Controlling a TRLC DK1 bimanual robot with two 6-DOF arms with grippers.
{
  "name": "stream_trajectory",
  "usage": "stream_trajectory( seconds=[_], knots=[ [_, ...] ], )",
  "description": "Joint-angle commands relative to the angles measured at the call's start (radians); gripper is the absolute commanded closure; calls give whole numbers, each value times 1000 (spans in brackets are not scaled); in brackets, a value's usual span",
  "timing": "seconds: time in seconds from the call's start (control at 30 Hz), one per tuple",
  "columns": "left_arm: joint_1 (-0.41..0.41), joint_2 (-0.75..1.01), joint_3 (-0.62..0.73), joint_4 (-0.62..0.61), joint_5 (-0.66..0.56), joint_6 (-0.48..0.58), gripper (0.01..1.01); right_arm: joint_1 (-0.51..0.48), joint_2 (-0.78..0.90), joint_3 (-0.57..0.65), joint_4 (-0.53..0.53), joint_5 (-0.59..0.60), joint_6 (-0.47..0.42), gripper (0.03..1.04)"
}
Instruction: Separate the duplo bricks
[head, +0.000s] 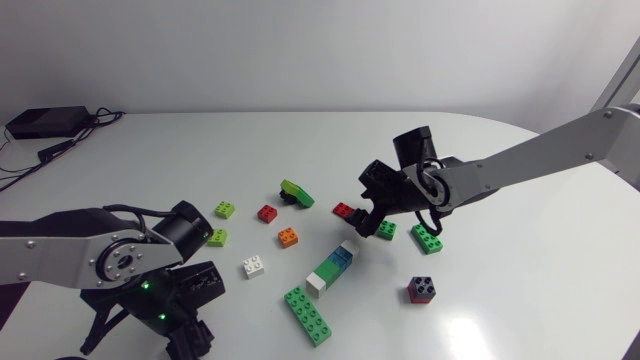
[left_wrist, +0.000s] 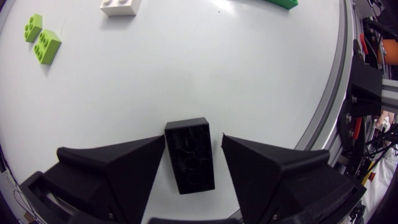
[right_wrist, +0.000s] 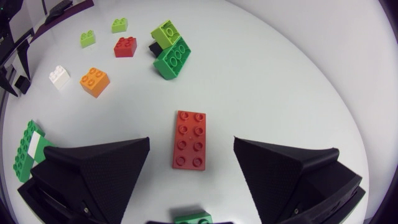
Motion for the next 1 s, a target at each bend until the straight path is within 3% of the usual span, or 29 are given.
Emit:
stream_trajectory(
  seconds=[0.0,0.3,0.47,0.7,0.97],
  knots=[
    [-2,32,17,21,-12,-32,723,-6,-31,-32,-10,5,-21,93],
    [18,-8,8,88,-61,-35,761,-6,-140,-79,-25,-9,-10,95],
    [24,-152,34,116,-43,-29,769,-6,-252,-124,-64,-87,13,93],
    [110,-264,105,180,250,-17,769,-8,-380,-164,-150,-273,33,93],
    [271,-339,102,343,758,-78,764,17,-412,-156,-271,-495,25,93]
  ],
)
